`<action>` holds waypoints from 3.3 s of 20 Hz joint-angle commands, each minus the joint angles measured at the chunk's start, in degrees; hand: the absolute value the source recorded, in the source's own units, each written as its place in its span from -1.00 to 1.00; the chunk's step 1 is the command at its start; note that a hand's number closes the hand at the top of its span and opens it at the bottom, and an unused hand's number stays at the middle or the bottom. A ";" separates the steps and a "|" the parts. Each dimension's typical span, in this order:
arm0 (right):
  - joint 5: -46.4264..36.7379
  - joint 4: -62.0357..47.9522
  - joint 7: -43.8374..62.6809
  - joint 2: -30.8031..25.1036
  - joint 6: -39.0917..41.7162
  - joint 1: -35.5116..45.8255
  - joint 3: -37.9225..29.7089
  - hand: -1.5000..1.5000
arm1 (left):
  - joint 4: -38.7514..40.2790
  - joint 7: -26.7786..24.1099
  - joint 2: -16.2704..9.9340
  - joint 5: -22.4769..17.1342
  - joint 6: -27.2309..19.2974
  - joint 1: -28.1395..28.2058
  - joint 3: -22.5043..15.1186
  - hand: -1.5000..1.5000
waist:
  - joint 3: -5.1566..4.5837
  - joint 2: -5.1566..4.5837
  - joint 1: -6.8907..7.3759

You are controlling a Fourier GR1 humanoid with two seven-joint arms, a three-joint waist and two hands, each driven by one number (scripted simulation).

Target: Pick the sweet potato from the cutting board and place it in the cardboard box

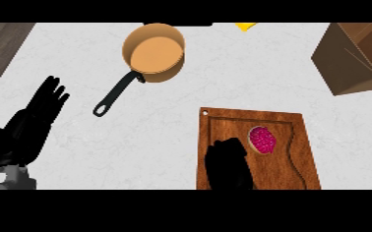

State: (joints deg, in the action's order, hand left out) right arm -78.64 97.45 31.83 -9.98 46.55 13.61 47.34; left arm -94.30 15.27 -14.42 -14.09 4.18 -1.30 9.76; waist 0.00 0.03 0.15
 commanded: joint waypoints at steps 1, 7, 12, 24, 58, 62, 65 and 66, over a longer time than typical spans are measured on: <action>-2.02 -2.86 -2.44 0.60 -2.93 -0.16 0.62 1.00 | 1.32 0.84 -1.17 -1.79 1.50 -2.10 2.79 0.00 | 0.00 -0.02 -0.03; 8.98 -9.07 4.41 8.63 -11.94 4.77 -33.41 1.00 | -0.68 -0.22 -0.11 -0.70 0.30 -0.97 1.38 0.00 | 0.39 -1.52 -0.66; 15.46 -19.75 5.93 8.41 -17.30 15.06 -51.47 1.00 | -1.09 0.20 -0.23 -0.92 1.40 -1.89 0.30 0.00 | 0.25 -1.90 2.26; 10.94 -45.28 2.14 1.24 -33.76 41.43 -55.41 1.00 | -0.63 1.32 0.43 -0.55 0.94 -1.50 0.43 0.00 | 0.00 -0.35 1.49; 6.46 -58.76 -1.79 -19.88 -50.89 49.15 -62.88 1.00 | 0.90 2.78 0.98 1.09 0.49 -5.04 1.48 0.00 | 0.02 -0.38 0.85; 7.34 -62.92 -2.66 -18.99 -55.79 47.88 -64.18 1.00 | -2.10 1.72 1.62 0.85 1.41 -1.74 1.28 0.00 | 0.02 -0.33 1.04; 9.86 -69.01 -7.38 -20.17 -60.81 45.90 -67.50 1.00 | 1.25 -1.22 1.89 2.04 2.32 -1.41 0.96 0.00 | 0.06 -0.73 1.56; 11.27 -70.99 -10.21 -23.84 -56.10 47.63 -68.61 1.00 | -1.48 3.56 2.68 2.07 0.17 -3.28 -0.51 0.00 | 0.09 -0.69 1.53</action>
State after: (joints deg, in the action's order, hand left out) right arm -69.66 32.41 26.02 -31.29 -9.22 60.86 -18.83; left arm -94.25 16.08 -12.74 -12.86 5.99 -3.19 10.82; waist 0.05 -0.52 1.39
